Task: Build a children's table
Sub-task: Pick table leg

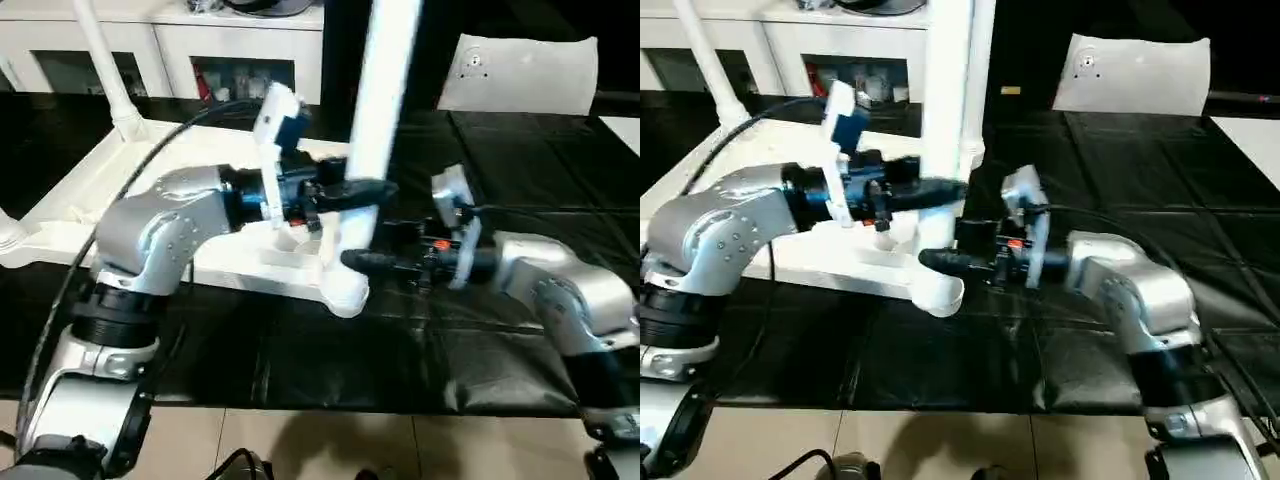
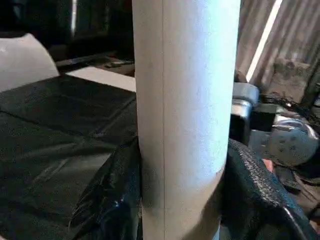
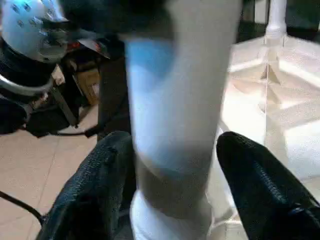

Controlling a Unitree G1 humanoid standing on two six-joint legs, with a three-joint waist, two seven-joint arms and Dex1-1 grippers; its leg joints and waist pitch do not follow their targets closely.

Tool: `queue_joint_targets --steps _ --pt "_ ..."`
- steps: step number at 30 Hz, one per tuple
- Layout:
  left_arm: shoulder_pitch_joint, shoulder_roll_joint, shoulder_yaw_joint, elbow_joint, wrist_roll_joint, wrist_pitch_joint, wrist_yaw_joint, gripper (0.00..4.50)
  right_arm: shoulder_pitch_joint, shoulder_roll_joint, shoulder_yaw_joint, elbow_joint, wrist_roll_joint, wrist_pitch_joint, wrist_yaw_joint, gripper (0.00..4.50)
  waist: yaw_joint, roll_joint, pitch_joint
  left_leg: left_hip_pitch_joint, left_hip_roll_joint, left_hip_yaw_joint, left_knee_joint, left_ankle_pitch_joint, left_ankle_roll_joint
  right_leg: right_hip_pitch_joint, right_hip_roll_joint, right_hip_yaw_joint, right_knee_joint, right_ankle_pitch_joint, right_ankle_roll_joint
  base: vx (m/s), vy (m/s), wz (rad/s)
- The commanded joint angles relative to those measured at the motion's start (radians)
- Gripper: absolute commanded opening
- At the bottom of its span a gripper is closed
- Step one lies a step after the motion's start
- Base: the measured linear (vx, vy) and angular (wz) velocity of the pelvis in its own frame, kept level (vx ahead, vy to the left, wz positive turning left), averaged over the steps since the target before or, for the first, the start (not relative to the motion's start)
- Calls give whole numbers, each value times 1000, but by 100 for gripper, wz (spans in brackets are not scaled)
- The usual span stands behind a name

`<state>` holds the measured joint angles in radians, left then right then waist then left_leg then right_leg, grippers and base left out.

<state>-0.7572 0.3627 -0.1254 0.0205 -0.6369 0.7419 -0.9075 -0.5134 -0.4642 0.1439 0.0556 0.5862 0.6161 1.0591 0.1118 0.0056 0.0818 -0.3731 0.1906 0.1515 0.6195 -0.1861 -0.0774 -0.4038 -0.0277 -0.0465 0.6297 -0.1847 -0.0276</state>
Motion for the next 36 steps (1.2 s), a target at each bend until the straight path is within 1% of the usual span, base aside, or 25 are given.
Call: queue_joint_targets --steps 1,5,6,9,12,13,14,17,18,20,22,26,28,31,34,35,36 --pt "-31 1 -12 -27 -5 7 -17 186 -16 -6 19 5 -16 -15 24 267 -1 -12 -88 2 25 3 -61 -83 16 62 -92 47 -81 -252 -145 0 0 0" --pt "-40 -5 -26 -25 2 9 -38 186 -21 -3 39 17 -29 -19 47 267 1 -12 -87 3 25 3 -61 -88 19 62 -92 47 -82 -261 -146 0 0 0" --pt "-41 -7 -28 -25 2 8 -40 186 -21 -3 41 18 -30 -18 50 267 1 -10 -87 3 25 2 -62 -87 18 62 -92 47 -81 -260 -147 0 0 0" --pt "-43 -10 -30 -23 2 7 -43 186 -21 -2 48 21 -38 -19 55 267 1 -12 -87 2 24 3 -61 -92 17 63 -92 47 -83 -266 -147 0 0 0" --pt "-46 -12 -41 -23 7 4 -55 186 -20 2 55 26 -47 -19 56 267 1 -12 -88 2 24 3 -61 -85 18 63 -92 47 -82 -264 -142 0 0 0" --pt "-47 -14 -42 -23 10 4 -59 186 -21 5 52 29 -41 -8 57 267 1 -13 -88 2 24 3 -61 -85 19 63 -92 47 -82 -262 -142 0 0 0" --pt "-47 -14 -43 -22 10 4 -60 186 -22 7 50 31 -38 -2 57 295 2 -13 -88 2 25 2 -61 -81 19 63 -92 47 -80 -258 -144 0 0 0" --pt "-51 -11 -50 -20 16 3 -72 186 -27 9 49 35 -40 -4 62 308 2 -12 -89 2 25 2 -61 -81 19 63 -93 47 -80 -249 -149 0 0 0" --pt "-51 -10 -51 -20 16 3 -74 186 -27 10 49 36 -42 -6 63 321 1 -13 -88 2 25 3 -61 -84 20 63 -92 47 -81 -255 -148 0 0 0" --pt "-52 -7 -55 -19 18 3 -81 186 -29 12 48 38 -46 -11 64 345 2 -11 -87 3 25 2 -62 -90 18 62 -93 47 -82 -264 -147 0 0 0" --pt "-52 -1 -61 -20 23 2 -88 186 -30 13 48 38 -44 -12 73 347 2 -12 -88 2 25 3 -61 -87 18 63 -93 47 -82 -264 -144 0 0 0" --pt "-52 6 -67 -13 34 -4 -97 186 -29 8 44 30 -35 -6 92 347 2 -12 -87 3 25 2 -62 -90 20 62 -92 47 -82 -266 -143 0 0 0" --pt "-53 4 -67 -12 35 -5 -99 186 -26 5 45 24 -29 1 102 318 2 -12 -88 3 25 2 -62 -84 20 63 -92 47 -80 -256 -146 0 0 0" --pt "-56 3 -70 -11 37 -7 -103 186 -21 4 47 19 -25 9 108 302 2 -12 -88 2 25 2 -61 -83 21 64 -93 47 -80 -250 -150 0 0 0" --pt "-57 1 -73 -11 40 -8 -108 186 -19 5 48 18 -24 14 110 271 2 -12 -88 2 25 2 -61 -81 21 64 -93 47 -80 -250 -150 0 0 0" --pt "-58 0 -75 -10 42 -9 -111 186 -18 6 48 19 -25 14 110 265 3 -10 -88 2 25 2 -61 -81 21 64 -93 47 -80 -253 -149 0 0 0" --pt "-58 0 -76 -10 44 -10 -112 186 -18 7 48 19 -26 15 109 251 2 -11 -88 2 25 2 -61 -83 20 63 -93 47 -81 -260 -147 0 0 0"
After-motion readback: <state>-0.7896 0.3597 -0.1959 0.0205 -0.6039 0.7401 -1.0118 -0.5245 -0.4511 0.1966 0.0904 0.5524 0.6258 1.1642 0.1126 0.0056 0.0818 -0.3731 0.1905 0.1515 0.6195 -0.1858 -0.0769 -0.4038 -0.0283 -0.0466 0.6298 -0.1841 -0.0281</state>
